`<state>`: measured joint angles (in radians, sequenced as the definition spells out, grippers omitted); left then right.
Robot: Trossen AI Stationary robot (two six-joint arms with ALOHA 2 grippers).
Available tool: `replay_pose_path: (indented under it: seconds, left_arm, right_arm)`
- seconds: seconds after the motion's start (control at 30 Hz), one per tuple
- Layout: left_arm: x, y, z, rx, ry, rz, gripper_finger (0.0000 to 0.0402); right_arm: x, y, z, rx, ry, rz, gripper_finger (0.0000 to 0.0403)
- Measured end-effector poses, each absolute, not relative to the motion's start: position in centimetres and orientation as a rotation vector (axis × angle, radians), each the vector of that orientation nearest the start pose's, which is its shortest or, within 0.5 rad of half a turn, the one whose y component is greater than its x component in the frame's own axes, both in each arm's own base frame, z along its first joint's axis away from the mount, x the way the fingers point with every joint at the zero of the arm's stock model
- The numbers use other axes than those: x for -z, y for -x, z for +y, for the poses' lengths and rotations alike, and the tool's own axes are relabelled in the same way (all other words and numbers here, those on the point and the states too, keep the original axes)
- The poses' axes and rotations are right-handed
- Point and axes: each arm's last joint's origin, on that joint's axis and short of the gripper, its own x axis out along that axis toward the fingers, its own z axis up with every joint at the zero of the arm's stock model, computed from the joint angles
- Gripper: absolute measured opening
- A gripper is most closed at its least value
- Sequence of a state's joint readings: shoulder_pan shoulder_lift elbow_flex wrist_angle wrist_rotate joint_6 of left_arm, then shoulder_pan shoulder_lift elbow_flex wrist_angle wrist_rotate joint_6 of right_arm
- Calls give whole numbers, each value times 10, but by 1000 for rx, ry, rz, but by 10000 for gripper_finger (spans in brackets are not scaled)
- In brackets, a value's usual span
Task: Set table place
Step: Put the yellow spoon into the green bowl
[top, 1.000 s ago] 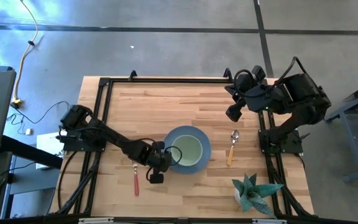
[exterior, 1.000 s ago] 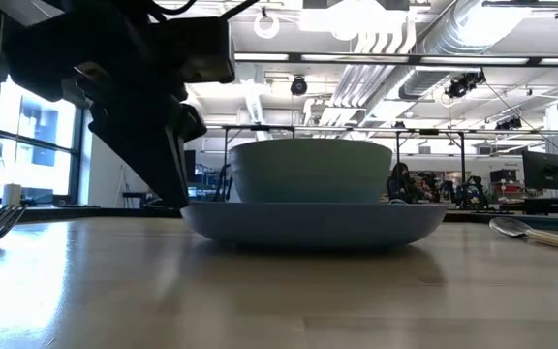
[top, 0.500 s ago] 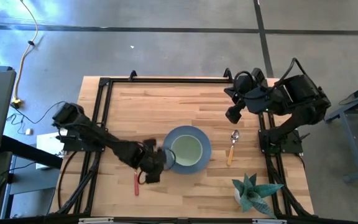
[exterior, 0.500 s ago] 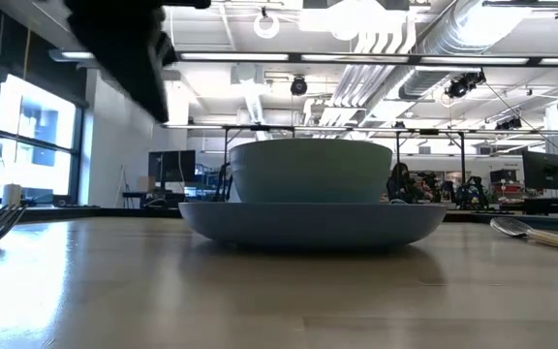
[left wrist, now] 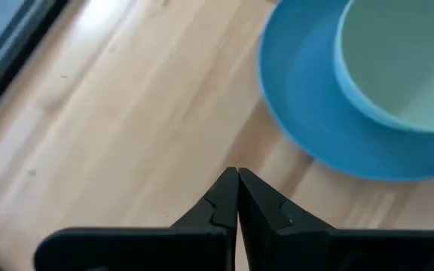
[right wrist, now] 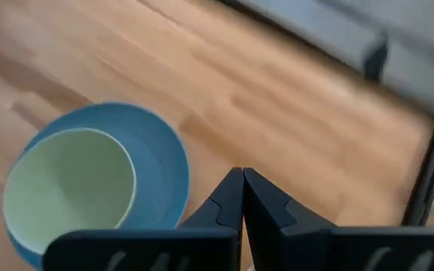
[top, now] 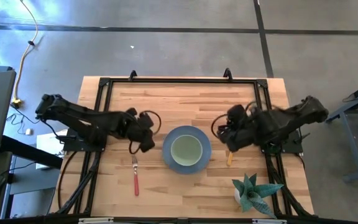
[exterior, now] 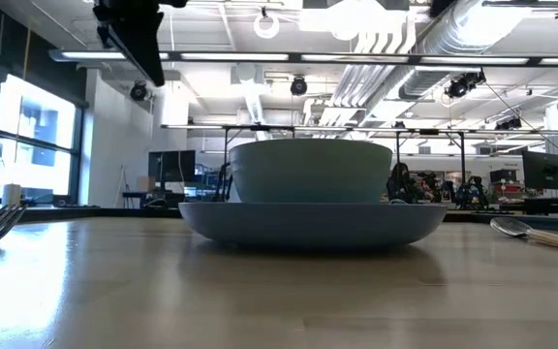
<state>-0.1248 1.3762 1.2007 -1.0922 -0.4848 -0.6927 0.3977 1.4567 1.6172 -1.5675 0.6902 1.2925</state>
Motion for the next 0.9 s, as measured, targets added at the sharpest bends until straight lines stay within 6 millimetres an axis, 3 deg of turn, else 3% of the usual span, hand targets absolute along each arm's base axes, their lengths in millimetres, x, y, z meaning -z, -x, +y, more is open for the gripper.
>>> replay_pose_path:
  seconds: [0.2,0.37,0.6,0.9]
  left_arm:
    - [-305,-228,9,-689,123,1075,0]
    - [-316,-211,26,-657,46,1115,0]
    - [-328,-197,40,-626,16,1085,0]
    - [-331,-190,42,-626,6,1082,0]
  right_arm:
    - [-318,-234,90,1125,-681,835,0]
    - [-286,-254,101,1263,-771,878,0]
    - [-266,-267,112,1325,-867,1026,27]
    - [-253,-263,117,1437,-943,1019,126]
